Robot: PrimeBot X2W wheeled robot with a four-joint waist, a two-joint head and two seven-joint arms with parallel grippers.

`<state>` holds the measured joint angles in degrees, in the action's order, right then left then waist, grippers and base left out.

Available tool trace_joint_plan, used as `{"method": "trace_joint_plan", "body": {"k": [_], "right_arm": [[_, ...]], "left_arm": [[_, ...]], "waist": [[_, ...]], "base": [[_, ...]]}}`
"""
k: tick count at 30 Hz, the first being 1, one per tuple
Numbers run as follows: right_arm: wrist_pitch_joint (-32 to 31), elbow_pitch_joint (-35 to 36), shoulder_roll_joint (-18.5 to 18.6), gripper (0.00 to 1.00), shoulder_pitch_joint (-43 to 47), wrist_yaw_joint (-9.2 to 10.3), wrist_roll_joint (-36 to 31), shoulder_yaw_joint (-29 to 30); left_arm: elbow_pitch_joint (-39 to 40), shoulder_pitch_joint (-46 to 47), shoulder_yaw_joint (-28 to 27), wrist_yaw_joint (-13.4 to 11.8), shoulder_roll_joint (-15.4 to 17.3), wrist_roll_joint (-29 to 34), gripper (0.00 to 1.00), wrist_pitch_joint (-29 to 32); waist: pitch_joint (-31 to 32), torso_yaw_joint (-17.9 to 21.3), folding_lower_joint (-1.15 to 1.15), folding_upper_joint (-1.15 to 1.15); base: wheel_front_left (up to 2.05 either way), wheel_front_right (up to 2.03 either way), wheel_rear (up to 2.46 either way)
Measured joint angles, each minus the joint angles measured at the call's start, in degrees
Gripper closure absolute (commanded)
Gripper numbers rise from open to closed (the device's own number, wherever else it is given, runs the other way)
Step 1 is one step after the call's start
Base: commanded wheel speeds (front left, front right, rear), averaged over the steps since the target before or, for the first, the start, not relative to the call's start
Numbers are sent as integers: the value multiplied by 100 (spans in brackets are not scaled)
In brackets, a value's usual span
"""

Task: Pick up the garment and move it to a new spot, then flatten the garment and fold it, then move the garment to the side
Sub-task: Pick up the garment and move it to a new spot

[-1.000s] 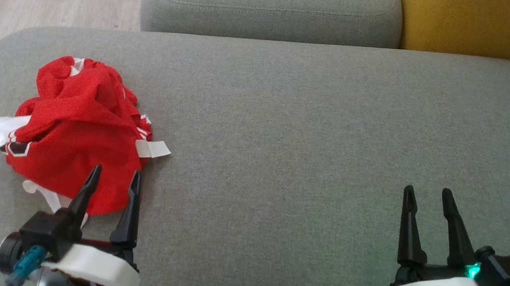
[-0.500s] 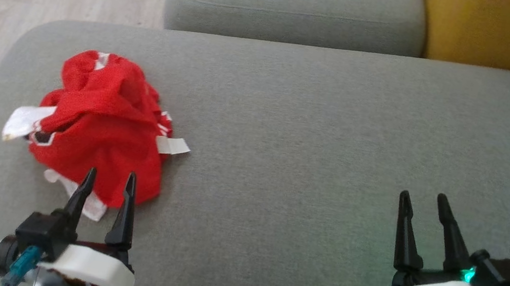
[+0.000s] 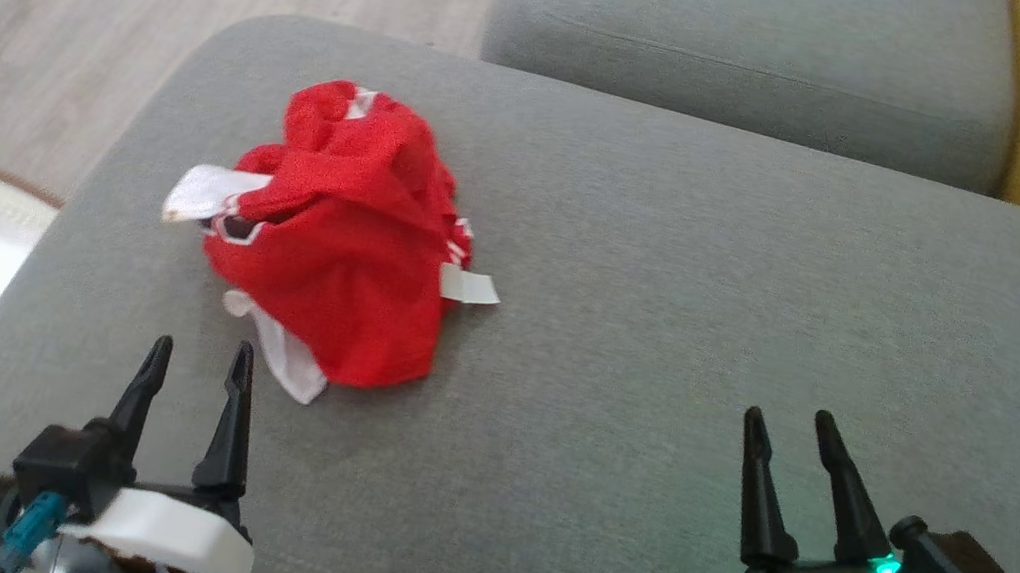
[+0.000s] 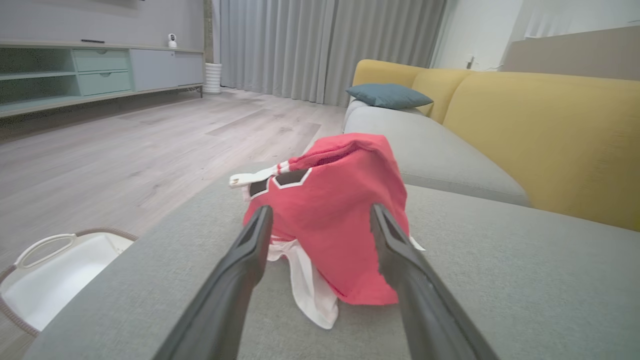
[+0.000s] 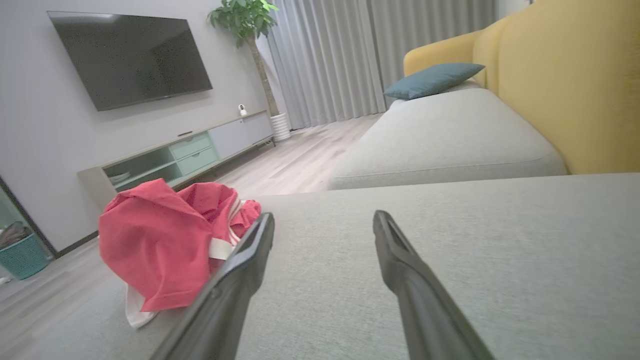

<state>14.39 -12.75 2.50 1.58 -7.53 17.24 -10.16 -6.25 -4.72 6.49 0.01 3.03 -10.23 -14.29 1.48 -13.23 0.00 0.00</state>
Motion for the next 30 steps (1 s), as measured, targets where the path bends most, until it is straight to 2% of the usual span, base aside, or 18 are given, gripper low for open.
{"method": "trace_joint_plan", "body": {"k": [5,10,15,20,24,30], "right_arm": [[0,-2,0,0,-1,0,-1,-98],[0,-1,0,0,-20,0,-12,-97],[0,4,0,0,-273,0,-25,15],[0,102,2,0,-568,0,-178,210],[0,179,7,0,-714,0,-271,370],[0,277,9,0,-926,0,-323,502]], "left_arm": [[2,-10,-65,8,0,8,0,0],[-13,-1,-186,59,0,38,0,-1],[-485,561,-152,308,88,457,0,0],[-1205,1657,87,566,491,664,0,102],[-1714,2447,421,705,813,658,0,683],[-2339,3442,1066,755,1237,425,0,1484]], "waist": [[-39,-323,0,0],[-190,-453,0,0],[-501,-442,0,0],[-838,-346,0,0],[-1138,-237,0,0],[-1583,-63,0,0]], "base": [[0,0,0],[0,0,0],[0,0,0],[0,0,0],[0,0,0],[0,0,0]]}}
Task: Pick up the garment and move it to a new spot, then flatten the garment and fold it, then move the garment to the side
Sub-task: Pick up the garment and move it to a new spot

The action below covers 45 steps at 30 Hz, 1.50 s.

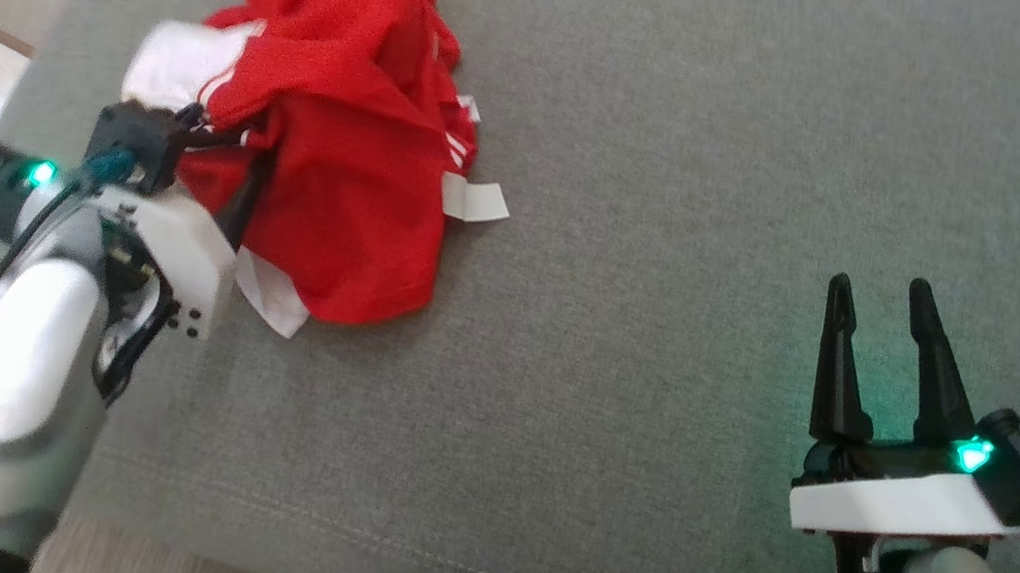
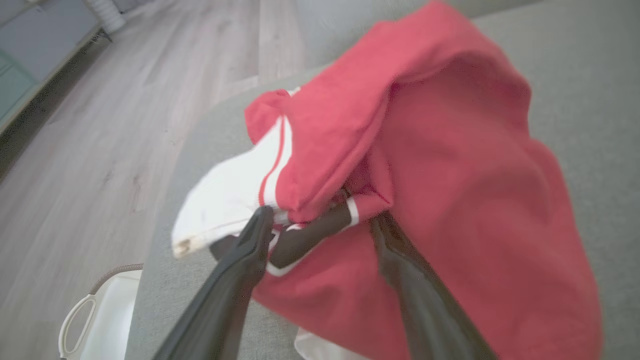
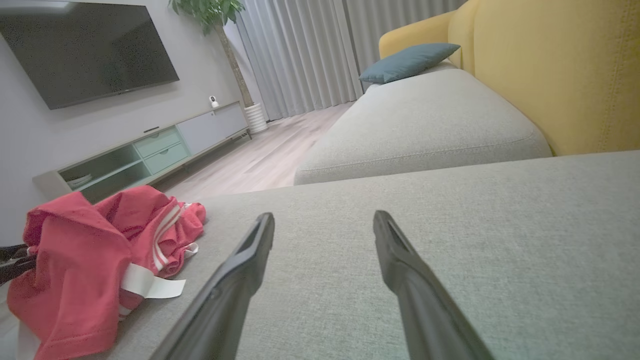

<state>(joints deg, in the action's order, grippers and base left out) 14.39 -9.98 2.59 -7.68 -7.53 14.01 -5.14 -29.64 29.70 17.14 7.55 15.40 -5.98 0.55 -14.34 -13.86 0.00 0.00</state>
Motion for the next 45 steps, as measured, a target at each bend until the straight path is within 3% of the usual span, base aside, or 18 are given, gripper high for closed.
{"method": "trace_joint_plan", "body": {"k": [7,8,9,20,29,37,45], "right_arm": [[1,36,3,0,-148,0,-22,0],[1,36,3,0,-149,0,-47,2],[1,35,3,0,-149,0,-47,9],[1,-20,3,0,-144,0,33,8],[1,-176,3,0,40,0,283,-64],[2,-204,-1,0,322,0,374,-212],[7,-143,0,0,311,0,374,-305]], "left_arm": [[-573,655,936,1,477,-687,0,398],[-632,751,1176,1,580,-883,89,405],[-679,787,1210,1,604,-960,100,354],[-829,898,1150,-56,687,-1181,100,-658],[408,849,625,-614,682,-1470,100,-1293],[1838,49,602,-1011,730,-1557,100,-964],[2484,-41,882,-1195,552,-1594,100,-455]], "waist": [[-371,224,0,0],[-425,284,0,0],[-439,311,0,0],[-120,404,0,0],[556,433,0,0],[1025,590,0,0],[1016,1100,0,0]], "base": [[0,0,0],[0,0,0],[0,0,0],[0,0,0],[0,0,0],[0,0,0],[0,0,0]]}}
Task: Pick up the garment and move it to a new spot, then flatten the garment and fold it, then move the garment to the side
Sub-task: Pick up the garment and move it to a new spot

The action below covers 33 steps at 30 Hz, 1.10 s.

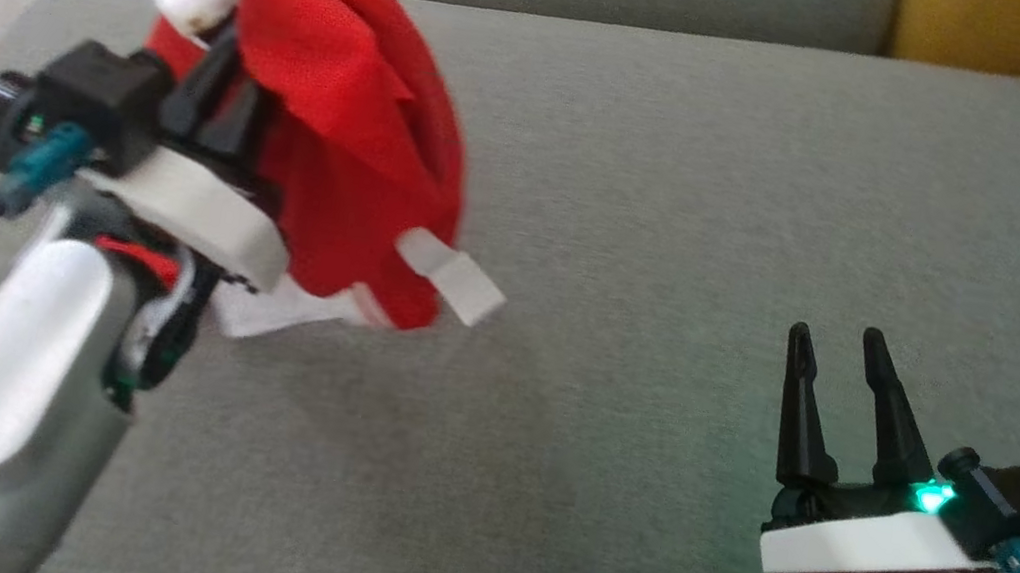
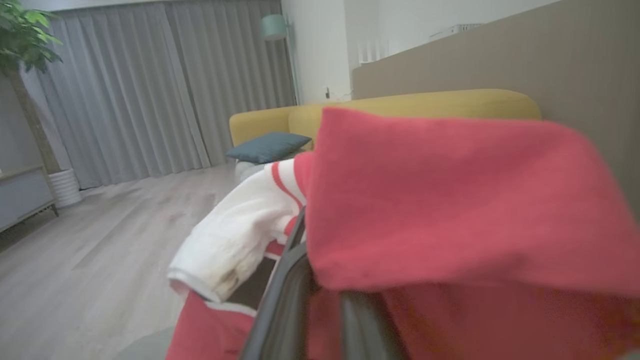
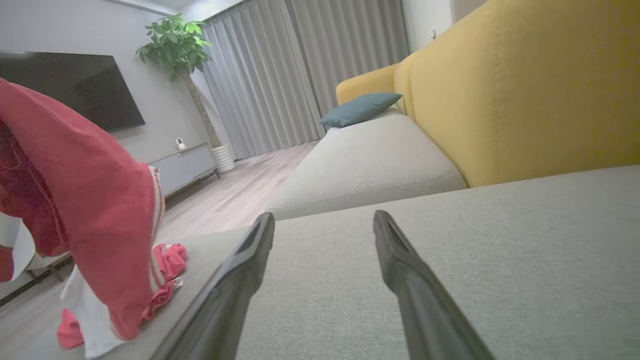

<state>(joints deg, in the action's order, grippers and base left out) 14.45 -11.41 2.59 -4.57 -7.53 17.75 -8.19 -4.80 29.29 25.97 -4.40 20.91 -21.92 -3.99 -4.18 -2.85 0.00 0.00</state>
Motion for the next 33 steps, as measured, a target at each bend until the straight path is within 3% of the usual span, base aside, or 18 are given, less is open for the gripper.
{"method": "trace_joint_plan", "body": {"k": [8,15,16,17,24,28,33], "right_arm": [[1,334,1,0,-254,0,93,-55],[1,695,1,0,-495,0,344,-57],[1,706,3,0,-529,0,387,-69],[1,724,1,0,-560,0,426,-73],[2,766,1,0,-664,0,555,54],[2,756,2,0,-667,0,552,179],[2,669,0,0,-663,0,405,248]], "left_arm": [[-454,204,560,33,-475,85,100,385],[-1311,1163,831,137,-1113,116,100,433],[-1463,1302,836,136,-1178,119,82,408],[-1618,1427,840,147,-1250,119,0,344],[-2603,1997,876,347,-1503,175,0,-81],[-2816,2052,878,389,-1570,164,0,-326],[-2963,2035,777,353,-1473,156,0,-728]], "waist": [[-247,727,0,0],[-663,1452,0,0],[-726,1557,0,0],[-787,1663,0,0],[-1197,2173,0,0],[-1249,2120,1,0],[-1151,1770,0,0]], "base": [[0,0,0],[0,0,0],[0,0,0],[0,0,0],[0,0,0],[0,0,0],[0,0,0]]}}
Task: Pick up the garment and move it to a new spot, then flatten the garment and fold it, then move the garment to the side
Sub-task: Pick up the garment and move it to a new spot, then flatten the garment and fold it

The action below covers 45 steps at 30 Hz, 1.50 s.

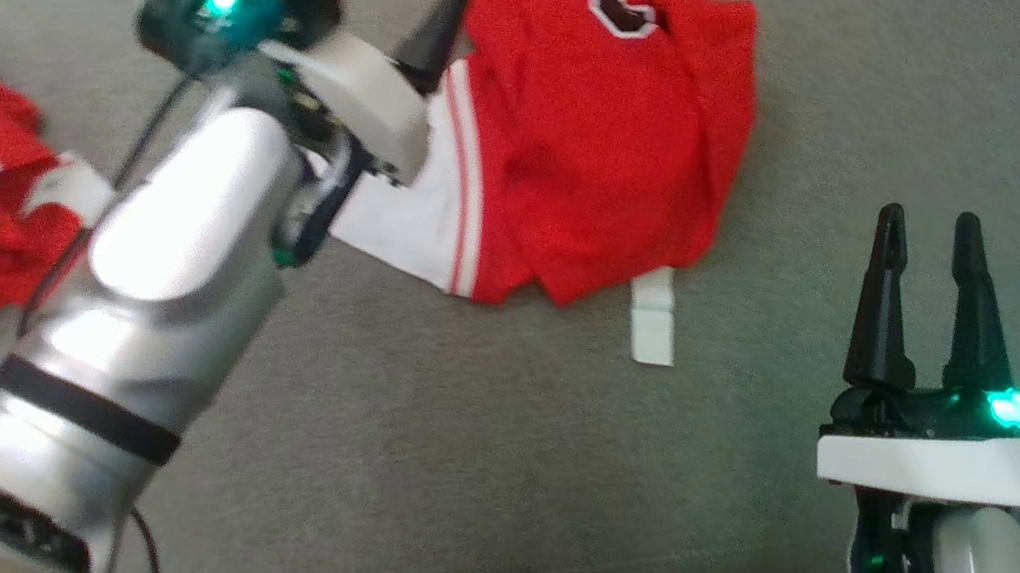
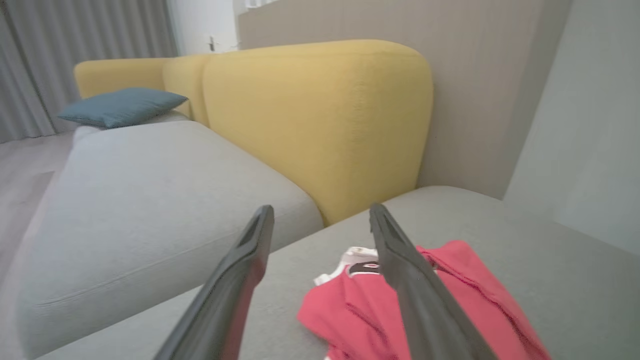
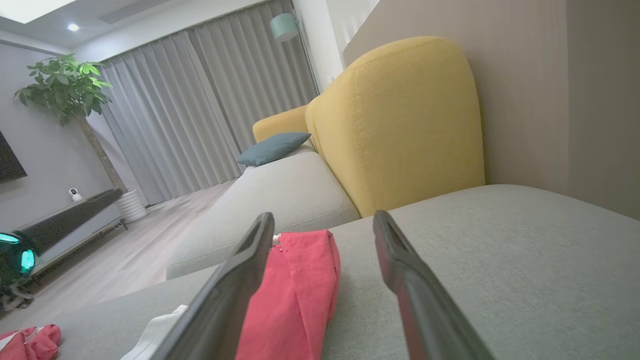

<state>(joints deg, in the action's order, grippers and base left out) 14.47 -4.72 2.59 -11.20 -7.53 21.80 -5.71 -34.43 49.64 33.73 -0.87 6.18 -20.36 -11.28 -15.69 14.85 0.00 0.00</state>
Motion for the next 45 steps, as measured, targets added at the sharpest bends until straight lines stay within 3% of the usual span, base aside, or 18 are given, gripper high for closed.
{"method": "trace_joint_plan", "body": {"k": [6,13,22,29,35,45], "right_arm": [[0,-190,1,0,31,0,-272,133],[1,-454,0,0,363,0,-501,311],[2,-736,-2,0,643,0,-584,478],[2,-971,-5,0,611,0,-755,738],[-45,-1920,-4,0,224,0,-834,1319],[-136,-3429,-1,0,-836,0,-779,1742]], "left_arm": [[314,-435,-313,-114,431,-85,0,-253],[1107,-2204,-526,-343,826,-252,0,-301],[2416,-4289,-1278,-771,668,-291,0,-302],[2622,-4415,-1458,-615,459,-19,0,-302],[2552,-4306,-1539,-420,307,169,0,-302],[2377,-4073,-1603,-199,102,382,0,-302]], "waist": [[248,-596,0,0],[676,-1290,0,0],[1224,-1884,0,0],[1116,-1980,0,0],[862,-2030,0,0],[424,-2242,0,0]], "base": [[0,0,0],[0,0,0],[0,0,0],[0,0,0],[0,0,0],[0,0,0]]}}
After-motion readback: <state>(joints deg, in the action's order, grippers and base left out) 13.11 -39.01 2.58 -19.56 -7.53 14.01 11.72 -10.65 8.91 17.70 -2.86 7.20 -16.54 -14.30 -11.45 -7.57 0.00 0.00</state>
